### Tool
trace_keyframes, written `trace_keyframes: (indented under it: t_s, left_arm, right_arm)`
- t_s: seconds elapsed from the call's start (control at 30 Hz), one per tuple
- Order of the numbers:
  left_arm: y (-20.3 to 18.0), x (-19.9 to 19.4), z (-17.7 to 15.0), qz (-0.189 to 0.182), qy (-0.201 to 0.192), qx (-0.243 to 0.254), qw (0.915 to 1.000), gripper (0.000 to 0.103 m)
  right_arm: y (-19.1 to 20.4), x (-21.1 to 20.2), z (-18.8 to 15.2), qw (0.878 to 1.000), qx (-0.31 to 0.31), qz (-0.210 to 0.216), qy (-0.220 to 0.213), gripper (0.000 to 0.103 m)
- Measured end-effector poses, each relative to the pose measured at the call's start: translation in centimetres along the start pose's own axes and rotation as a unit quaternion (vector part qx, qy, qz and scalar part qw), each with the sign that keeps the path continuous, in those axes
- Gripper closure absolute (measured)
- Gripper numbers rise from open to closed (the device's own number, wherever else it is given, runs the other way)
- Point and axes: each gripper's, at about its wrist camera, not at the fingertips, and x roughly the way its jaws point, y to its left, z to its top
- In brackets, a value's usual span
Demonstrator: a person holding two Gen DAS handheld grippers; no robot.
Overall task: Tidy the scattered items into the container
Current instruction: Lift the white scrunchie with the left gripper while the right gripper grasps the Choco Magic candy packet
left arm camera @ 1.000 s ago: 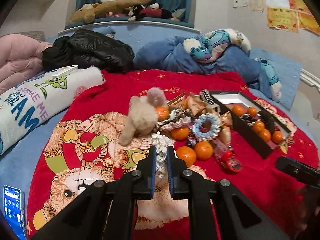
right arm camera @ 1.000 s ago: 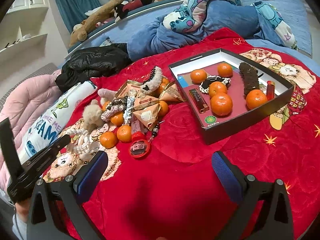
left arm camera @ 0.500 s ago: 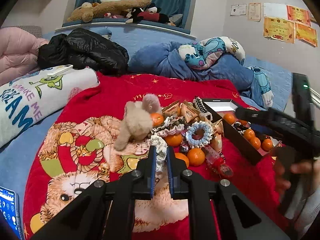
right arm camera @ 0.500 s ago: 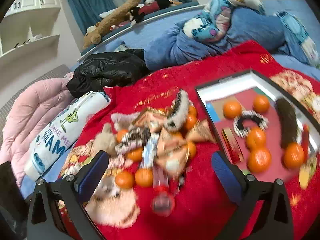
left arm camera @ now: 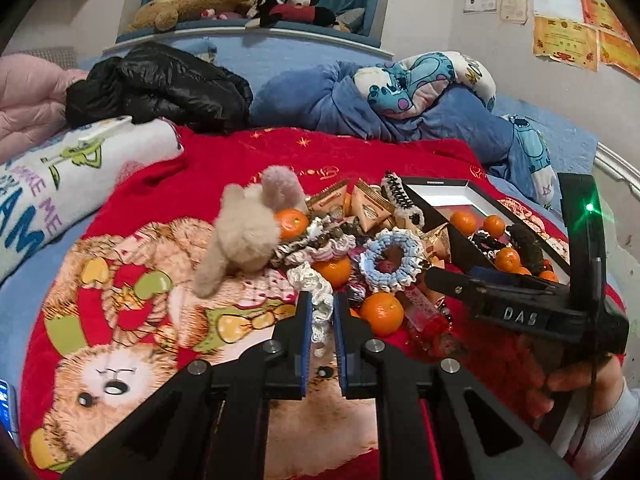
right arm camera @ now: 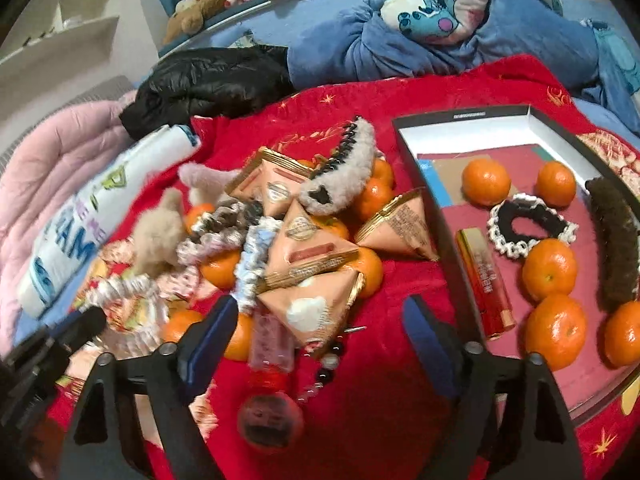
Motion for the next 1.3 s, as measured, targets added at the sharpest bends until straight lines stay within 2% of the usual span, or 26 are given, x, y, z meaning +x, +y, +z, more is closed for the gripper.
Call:
trace_keyframes:
  t_s: [0.3,0.43,0.47,0.53,0.63,0.73,0.9,1.13,1.3]
  left_arm:
    - [-0.1,0.5,-0.1,0.009,0.011,-0.011,0.9998,0.092]
    - [0.8,0.0,0.1,0.021,0.008,-0.028,0.9994,0.092]
    - [1.0,0.0,0.1,0.026,0.007,-0.029,0.9992,0.092]
    - [1.0,-0.1,0.0,0.034,0.006,-0.024,0.9991,0.092]
    - [0.6,0.1,-0.1,0.039,0.012,-0.011,0.9991,0.092]
    - [0.2,0.1,-0.3,0.039,0.014,-0.003,0.9991,0.092]
    - [0.1,0.0,-0.3,0.036,0.013,0.000,0.9993,0.092]
    - [0.4,-0.4,-0.1,0.034,0.007,-0.006,0.9994,0.092]
    - [0.9,-0.7,-0.2,0.041,0.006,0.004,0.9991,0.092]
  right_arm:
    - [0.9,0.8,-0.1,1.000,-0.028,-0.009,0.000,0.023]
    - [0.7,0.1,-0.1,1.000,-0.014,0.008,-0.009,0.025]
    - [0.8,-0.2,-0.2,1.000,-0.017,0.017,-0.012,0.027]
    - [1.2,-0.1,-0.3,0.999,-0.027,0.033,-0.004,0.041]
    - [1.3,1.2,-0.5,0.999,-0.030,-0.010,0.018,0.047]
    - [0.3,1.7,-0.2,1.000,0.009,0.012,0.019,0.052]
    - [-0.4,2.1,0.1,0.999,0.025,0.017,0.016,0.054]
    - [-0.4,2.0,0.0,0.999,0.037,0.026,0.018,0.064]
    - [-0.6,1.4,0.0,0.999,0.037,0.025,0.015,0.068]
